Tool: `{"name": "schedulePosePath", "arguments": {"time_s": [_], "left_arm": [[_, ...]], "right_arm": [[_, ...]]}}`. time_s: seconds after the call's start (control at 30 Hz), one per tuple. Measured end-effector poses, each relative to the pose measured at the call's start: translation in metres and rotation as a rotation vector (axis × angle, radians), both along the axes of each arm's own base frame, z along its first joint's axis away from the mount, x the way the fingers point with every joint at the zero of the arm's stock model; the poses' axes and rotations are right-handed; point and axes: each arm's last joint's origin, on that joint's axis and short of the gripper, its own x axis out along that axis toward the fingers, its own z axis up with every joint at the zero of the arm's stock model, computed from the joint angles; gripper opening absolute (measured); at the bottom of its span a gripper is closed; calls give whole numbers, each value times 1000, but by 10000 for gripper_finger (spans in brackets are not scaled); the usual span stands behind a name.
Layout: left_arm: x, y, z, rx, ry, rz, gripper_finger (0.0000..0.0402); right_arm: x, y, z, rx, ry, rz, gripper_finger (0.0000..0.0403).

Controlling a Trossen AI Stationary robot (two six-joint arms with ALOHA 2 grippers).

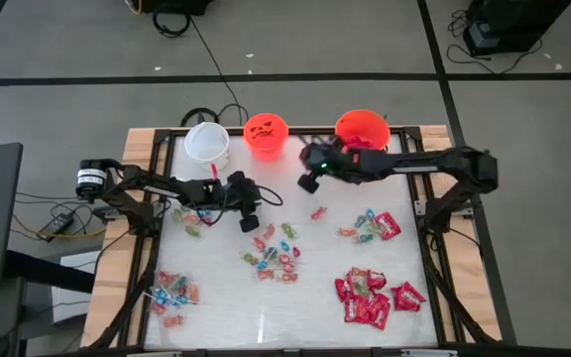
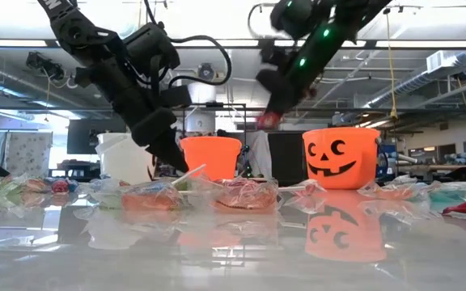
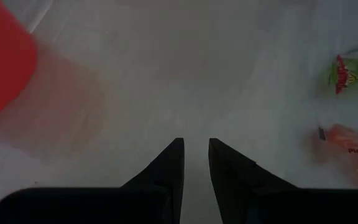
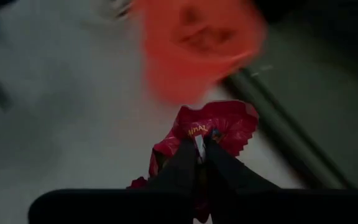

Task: Sort candy by brand, put in halloween buckets
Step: Put the red candy into the right orange bucket

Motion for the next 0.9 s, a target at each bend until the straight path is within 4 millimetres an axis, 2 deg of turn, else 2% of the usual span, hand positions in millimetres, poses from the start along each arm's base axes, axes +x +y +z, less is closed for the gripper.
{"name": "schedulePosePath", "arguments": {"time_s": [0.17, 0.33, 0.53, 0.67, 0.77, 0.9], "left_arm": [[0, 0, 0, 4, -5, -4, 80], [3, 1, 2, 30, -27, -17, 80], [8, 2, 9, 90, -101, -30, 80], [10, 2, 11, 93, -130, -29, 80], [12, 0, 13, 80, -164, -22, 80], [13, -4, 14, 68, -187, -28, 80]], "right_arm": [[-32, -1, 36, -117, 1, -133, 27], [-72, -13, 56, -162, 17, -362, 23], [-97, -33, 43, -183, 90, -568, 40], [-110, -51, 28, -65, 108, -587, 56], [-116, -55, 20, -53, 134, -591, 73], [-118, -56, 25, -61, 119, -547, 108]]}}
